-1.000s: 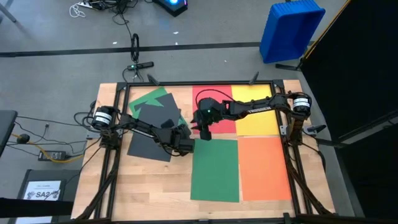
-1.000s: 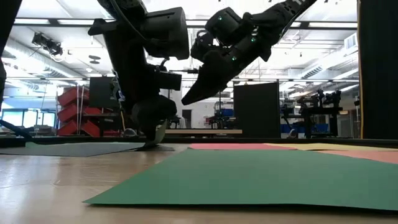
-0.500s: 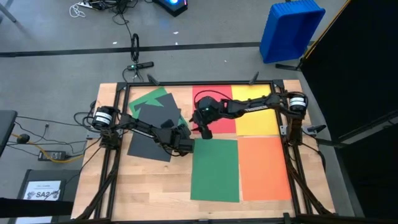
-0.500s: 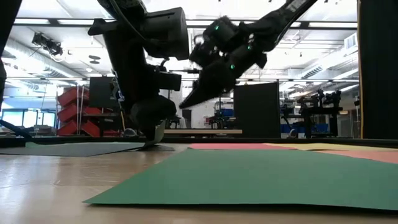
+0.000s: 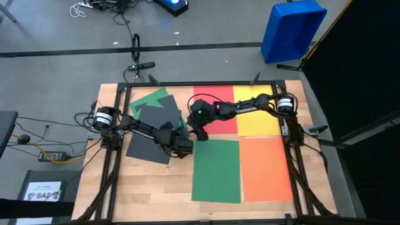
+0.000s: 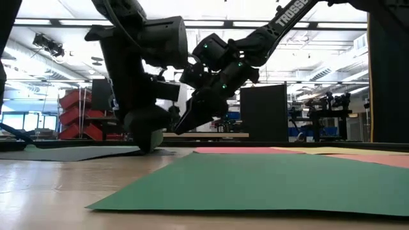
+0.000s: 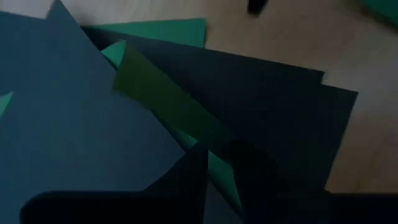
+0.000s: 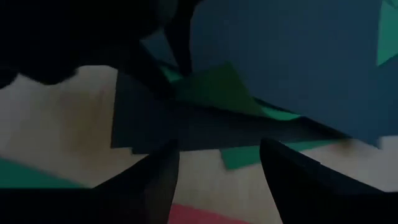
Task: Organize paper
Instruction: Stack the green colored paper on top of the green colored paper
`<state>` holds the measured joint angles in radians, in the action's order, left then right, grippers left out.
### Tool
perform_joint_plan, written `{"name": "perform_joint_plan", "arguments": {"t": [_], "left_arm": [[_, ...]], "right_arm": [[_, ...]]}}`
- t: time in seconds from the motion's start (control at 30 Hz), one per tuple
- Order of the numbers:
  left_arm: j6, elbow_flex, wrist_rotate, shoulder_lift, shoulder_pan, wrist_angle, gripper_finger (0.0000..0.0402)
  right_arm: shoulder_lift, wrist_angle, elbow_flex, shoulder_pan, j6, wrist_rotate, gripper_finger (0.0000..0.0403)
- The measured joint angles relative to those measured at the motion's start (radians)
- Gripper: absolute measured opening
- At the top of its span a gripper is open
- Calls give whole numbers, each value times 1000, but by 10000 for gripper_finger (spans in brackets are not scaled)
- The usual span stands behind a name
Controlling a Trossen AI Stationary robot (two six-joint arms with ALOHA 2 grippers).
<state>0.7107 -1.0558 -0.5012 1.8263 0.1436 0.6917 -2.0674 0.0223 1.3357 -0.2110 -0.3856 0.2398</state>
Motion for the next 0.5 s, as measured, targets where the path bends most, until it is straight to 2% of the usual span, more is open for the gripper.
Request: {"name": "perform_joint_plan", "arguments": {"t": [0.3, 0.5], "left_arm": [[4, 11, 13, -2, 1, -15, 56], [5, 10, 41, -2, 1, -25, 56]], "right_arm": [[-6, -26, 16, -1, -90, 3, 200], [-6, -28, 55, -2, -152, 49, 198]]}}
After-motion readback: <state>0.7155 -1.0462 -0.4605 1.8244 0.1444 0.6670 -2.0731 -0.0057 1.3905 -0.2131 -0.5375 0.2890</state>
